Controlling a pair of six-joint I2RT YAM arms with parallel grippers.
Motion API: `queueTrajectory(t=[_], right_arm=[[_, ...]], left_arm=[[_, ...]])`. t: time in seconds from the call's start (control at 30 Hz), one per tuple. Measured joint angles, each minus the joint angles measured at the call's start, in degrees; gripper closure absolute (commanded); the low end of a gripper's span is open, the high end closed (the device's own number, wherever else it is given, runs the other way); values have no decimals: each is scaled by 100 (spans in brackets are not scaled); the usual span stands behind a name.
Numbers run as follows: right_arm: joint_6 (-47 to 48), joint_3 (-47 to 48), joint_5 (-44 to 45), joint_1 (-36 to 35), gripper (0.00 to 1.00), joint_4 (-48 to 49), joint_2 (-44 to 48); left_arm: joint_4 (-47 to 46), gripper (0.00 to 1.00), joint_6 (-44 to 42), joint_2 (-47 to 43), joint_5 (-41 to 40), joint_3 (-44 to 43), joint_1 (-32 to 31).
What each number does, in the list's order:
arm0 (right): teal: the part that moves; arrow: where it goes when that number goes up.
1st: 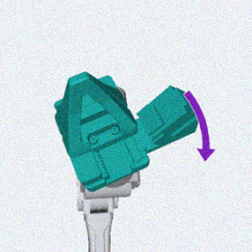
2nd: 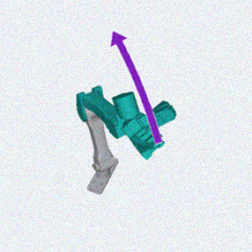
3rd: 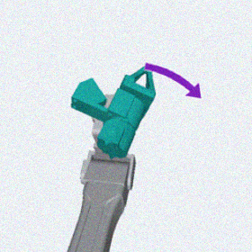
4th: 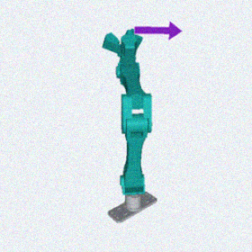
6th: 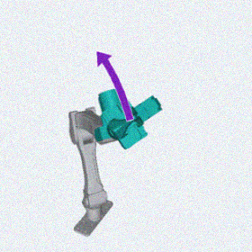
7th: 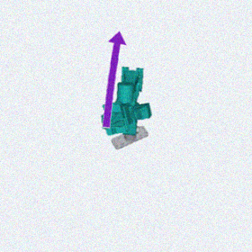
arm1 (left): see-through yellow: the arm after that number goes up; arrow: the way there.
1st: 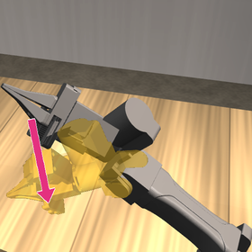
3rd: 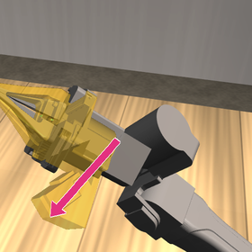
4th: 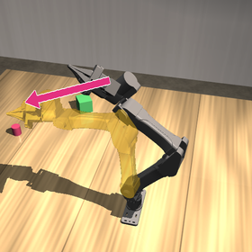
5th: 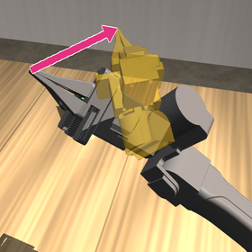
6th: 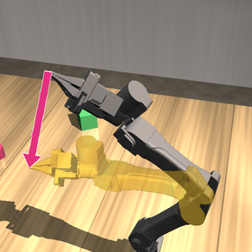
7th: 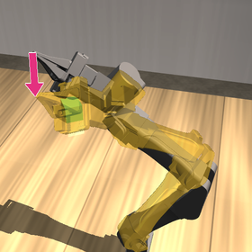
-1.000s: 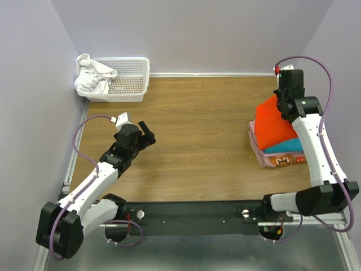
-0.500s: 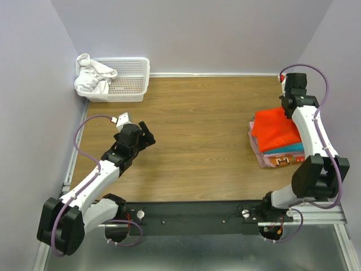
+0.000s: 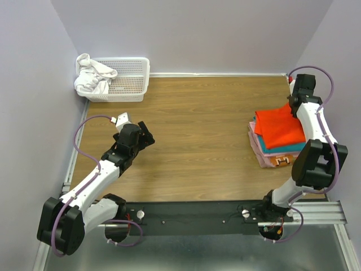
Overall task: Fold and stack the t-shirts
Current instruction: Neatly place the folded tshirt to the corner
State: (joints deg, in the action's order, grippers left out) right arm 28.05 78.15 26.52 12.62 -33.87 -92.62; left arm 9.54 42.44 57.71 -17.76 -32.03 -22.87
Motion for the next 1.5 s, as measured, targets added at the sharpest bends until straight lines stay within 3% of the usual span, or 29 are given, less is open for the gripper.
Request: queueTrajectory(t=[0.03,0.07,0.37,0.57,0.7,0.9,1.07,1.27,1.5], right_arm=[[-42,-2,-26,33,30,59,-37],[-57,-4,-31,57,1,107,-61],[-348,17,-50,96,0,291,-92],[-1530,109,-656,96,0,479,208],[-2680,-24,-1165,98,0,990,944],[-4142,-837,-1917,101,0,1637,2304],[-5195,-2437,-2730,101,0,1853,3303],[-5823,-3812,-3521,101,0,1882,3720],[-6046,-4365,-3729,101,0,2081,3788]], left_arm=[[0,2,0,0,-9,0,0],[-2,2,0,0,-17,0,0],[2,2,0,0,-76,-9,0],[90,2,2,0,-90,-92,0],[164,2,7,-57,-94,-223,0],[245,2,76,-468,-94,-247,0],[240,2,107,-673,-90,-247,0],[223,2,116,-640,-63,-247,0],[212,2,109,-450,20,-247,0]])
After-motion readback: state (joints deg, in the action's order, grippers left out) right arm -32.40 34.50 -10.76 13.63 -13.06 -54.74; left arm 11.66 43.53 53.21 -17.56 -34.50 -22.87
